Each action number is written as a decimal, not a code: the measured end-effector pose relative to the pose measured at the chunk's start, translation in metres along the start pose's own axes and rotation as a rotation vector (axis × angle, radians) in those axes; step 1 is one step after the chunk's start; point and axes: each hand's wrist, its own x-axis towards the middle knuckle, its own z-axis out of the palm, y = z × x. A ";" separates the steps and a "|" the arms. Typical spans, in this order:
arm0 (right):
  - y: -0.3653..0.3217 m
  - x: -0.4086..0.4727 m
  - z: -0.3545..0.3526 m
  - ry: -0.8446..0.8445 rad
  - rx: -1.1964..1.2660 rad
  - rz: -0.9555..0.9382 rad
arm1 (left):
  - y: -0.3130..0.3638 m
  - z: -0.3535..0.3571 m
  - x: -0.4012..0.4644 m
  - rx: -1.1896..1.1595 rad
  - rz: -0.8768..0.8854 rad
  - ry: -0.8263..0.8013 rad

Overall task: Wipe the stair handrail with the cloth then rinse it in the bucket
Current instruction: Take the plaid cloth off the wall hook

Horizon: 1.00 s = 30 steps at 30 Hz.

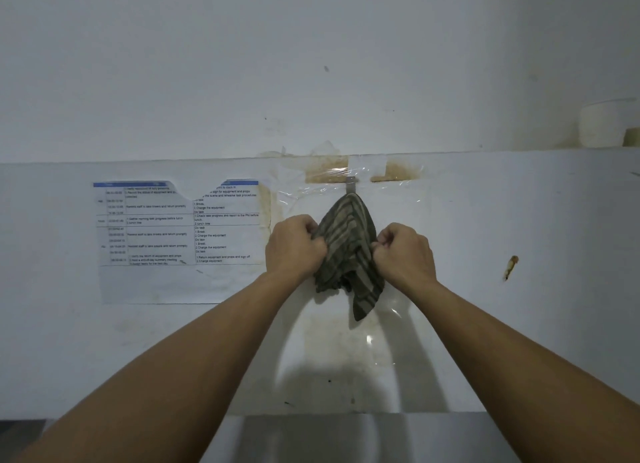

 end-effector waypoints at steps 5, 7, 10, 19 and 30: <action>-0.013 0.009 -0.019 0.072 0.069 -0.020 | 0.007 -0.036 0.012 -0.222 -0.089 0.047; -0.021 0.012 -0.029 0.091 0.088 -0.046 | 0.010 -0.053 0.016 -0.266 -0.113 0.095; -0.035 0.014 -0.040 0.116 0.097 -0.131 | 0.007 -0.081 0.016 -0.276 -0.129 0.155; -0.080 -0.017 -0.005 -0.399 0.115 -0.428 | -0.079 -0.184 -0.045 -0.224 -0.227 0.008; -0.204 -0.130 0.192 -0.970 0.066 -0.624 | -0.237 -0.341 -0.180 0.080 -0.561 0.004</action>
